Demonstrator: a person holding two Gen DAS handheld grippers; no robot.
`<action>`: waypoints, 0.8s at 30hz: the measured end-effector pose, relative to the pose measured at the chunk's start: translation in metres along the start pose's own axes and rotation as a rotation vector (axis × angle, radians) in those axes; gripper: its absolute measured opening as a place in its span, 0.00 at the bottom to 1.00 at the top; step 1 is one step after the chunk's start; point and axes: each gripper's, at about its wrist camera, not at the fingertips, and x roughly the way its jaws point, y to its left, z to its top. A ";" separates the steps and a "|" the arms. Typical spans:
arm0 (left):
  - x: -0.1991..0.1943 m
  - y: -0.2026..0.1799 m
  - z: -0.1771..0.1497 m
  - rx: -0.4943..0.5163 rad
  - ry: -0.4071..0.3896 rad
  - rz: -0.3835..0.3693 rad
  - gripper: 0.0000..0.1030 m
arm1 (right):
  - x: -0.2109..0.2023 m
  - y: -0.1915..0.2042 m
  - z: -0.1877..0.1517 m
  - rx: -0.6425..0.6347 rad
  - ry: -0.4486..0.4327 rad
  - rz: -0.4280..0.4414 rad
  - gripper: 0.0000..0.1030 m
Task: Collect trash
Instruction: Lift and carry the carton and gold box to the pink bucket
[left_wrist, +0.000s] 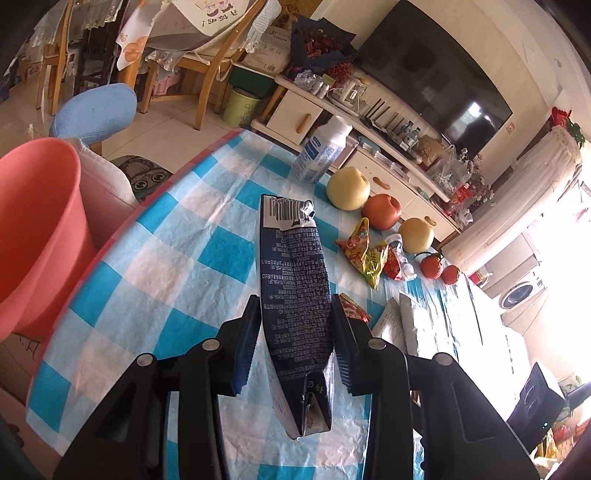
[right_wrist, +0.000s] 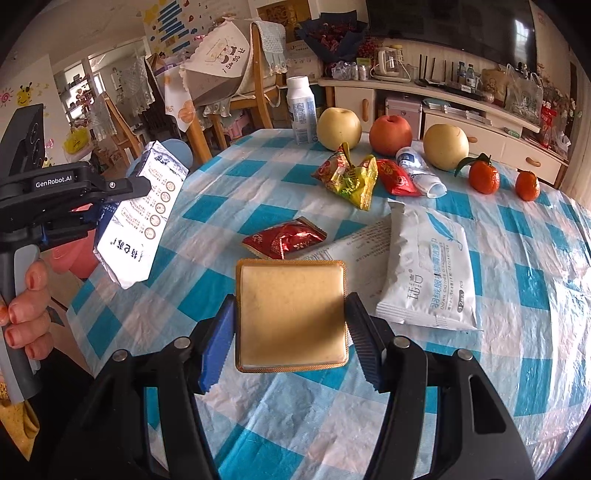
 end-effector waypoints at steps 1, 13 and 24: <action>-0.003 0.003 0.002 -0.006 -0.008 0.002 0.38 | 0.001 0.004 0.001 -0.002 0.002 0.002 0.58; -0.049 0.056 0.030 -0.078 -0.124 0.037 0.38 | 0.020 0.071 0.020 -0.061 0.006 0.047 0.58; -0.091 0.111 0.049 -0.157 -0.236 0.129 0.38 | 0.045 0.167 0.057 -0.162 0.006 0.176 0.58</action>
